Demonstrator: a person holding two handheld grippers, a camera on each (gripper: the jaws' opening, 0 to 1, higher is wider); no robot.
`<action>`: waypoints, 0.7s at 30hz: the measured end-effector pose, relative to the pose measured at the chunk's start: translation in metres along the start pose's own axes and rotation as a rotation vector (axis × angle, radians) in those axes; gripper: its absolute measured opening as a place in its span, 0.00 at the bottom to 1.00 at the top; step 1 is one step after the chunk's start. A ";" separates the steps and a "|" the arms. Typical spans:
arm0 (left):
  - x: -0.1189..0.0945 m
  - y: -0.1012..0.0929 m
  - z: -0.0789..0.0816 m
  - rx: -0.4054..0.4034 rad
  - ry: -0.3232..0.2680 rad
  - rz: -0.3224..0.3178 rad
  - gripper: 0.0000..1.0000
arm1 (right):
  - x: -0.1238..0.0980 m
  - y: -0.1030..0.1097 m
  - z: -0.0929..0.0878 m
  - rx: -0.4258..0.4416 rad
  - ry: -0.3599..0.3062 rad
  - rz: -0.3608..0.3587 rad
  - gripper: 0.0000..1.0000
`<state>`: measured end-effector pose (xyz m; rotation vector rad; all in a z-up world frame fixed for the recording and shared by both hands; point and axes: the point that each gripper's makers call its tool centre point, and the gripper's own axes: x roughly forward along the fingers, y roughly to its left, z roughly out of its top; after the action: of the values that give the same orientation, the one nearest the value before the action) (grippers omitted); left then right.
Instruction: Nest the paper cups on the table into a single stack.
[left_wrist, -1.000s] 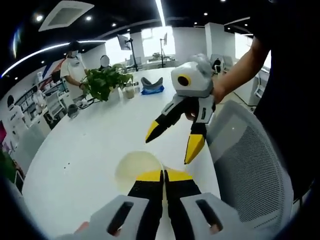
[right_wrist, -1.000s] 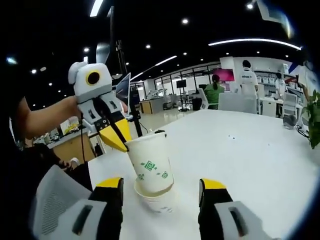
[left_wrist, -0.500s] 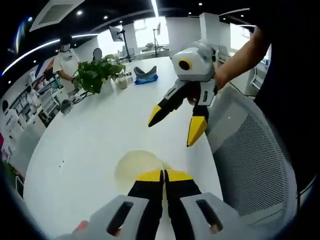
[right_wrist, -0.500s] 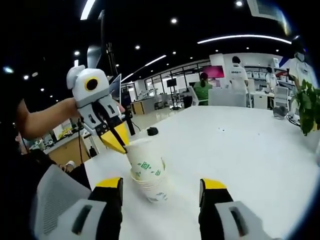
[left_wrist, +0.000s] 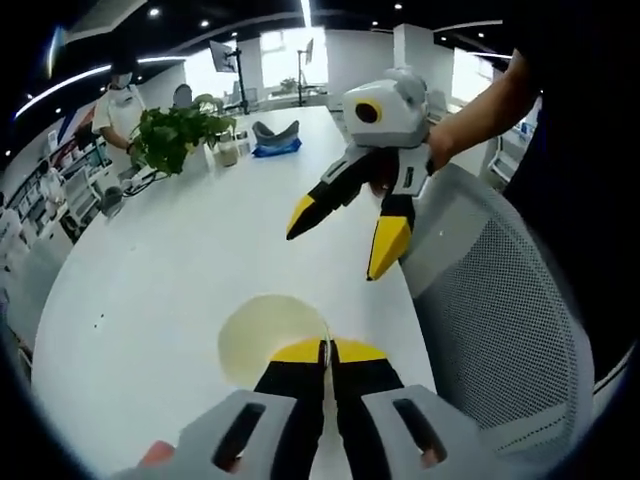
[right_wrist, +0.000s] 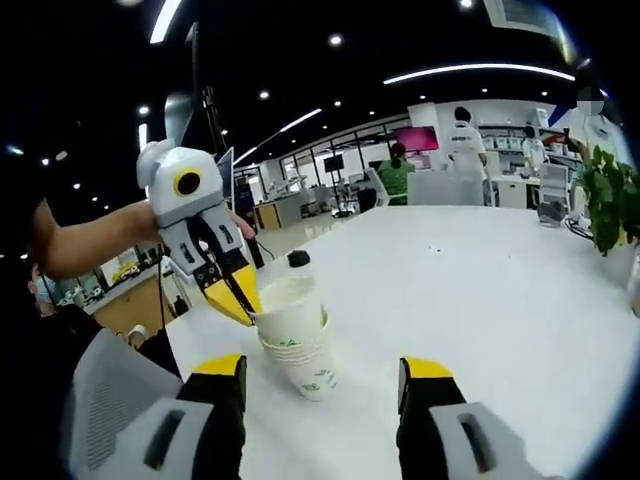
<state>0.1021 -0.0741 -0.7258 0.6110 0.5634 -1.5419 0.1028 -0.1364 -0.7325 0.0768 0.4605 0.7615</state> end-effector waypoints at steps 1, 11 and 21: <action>0.002 0.000 -0.002 -0.004 0.002 -0.005 0.00 | 0.000 0.000 -0.001 0.001 0.000 0.000 0.61; 0.013 0.002 -0.010 -0.033 0.020 -0.039 0.00 | -0.004 -0.005 -0.008 0.030 0.003 -0.019 0.60; 0.022 0.007 -0.019 -0.065 0.007 -0.059 0.00 | -0.004 -0.006 -0.015 0.053 0.011 -0.025 0.60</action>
<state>0.1089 -0.0773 -0.7545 0.5543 0.6392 -1.5714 0.0973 -0.1447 -0.7458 0.1162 0.4918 0.7255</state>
